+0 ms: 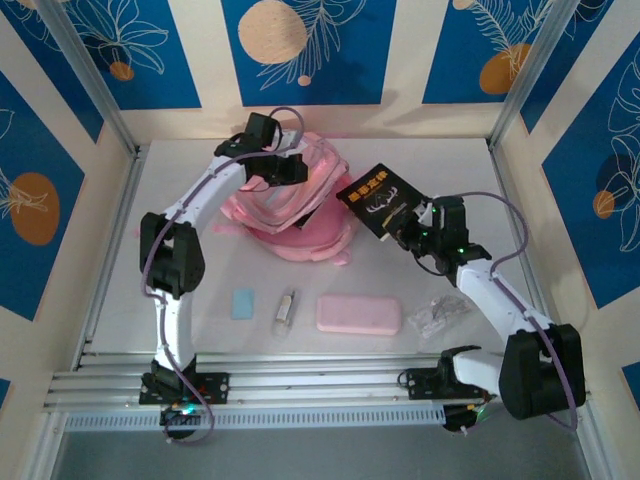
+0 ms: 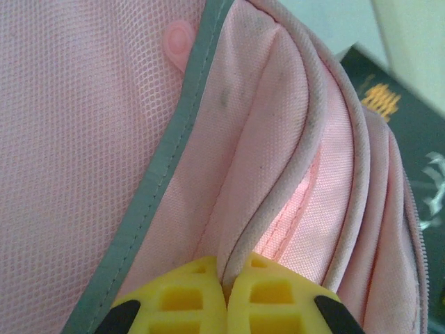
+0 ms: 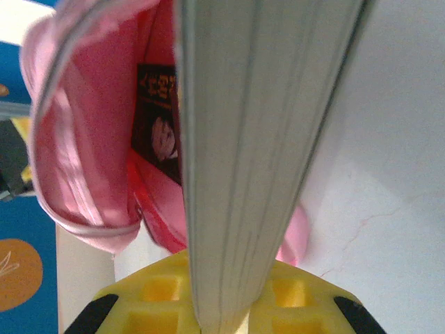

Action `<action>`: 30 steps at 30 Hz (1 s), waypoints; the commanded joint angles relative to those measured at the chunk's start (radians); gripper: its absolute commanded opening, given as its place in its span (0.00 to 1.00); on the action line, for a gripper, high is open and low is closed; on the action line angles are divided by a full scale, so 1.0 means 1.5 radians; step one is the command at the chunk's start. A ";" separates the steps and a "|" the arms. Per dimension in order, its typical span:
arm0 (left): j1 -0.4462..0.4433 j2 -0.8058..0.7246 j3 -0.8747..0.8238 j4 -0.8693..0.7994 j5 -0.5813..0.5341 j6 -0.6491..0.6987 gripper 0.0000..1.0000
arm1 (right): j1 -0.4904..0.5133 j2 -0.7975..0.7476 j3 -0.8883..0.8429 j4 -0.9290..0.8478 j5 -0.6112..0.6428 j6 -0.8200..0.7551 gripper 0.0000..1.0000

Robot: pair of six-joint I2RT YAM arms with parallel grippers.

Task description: Pack the student bag

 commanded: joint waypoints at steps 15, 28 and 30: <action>0.003 -0.065 -0.040 0.157 0.072 -0.121 0.00 | 0.154 0.429 0.224 0.425 -0.164 0.130 0.00; 0.003 -0.083 -0.093 0.208 0.043 -0.148 0.00 | 0.147 0.592 0.345 0.317 -0.165 0.224 0.24; 0.003 -0.081 -0.098 0.214 0.036 -0.151 0.00 | 0.139 0.568 0.329 0.292 -0.164 0.227 0.35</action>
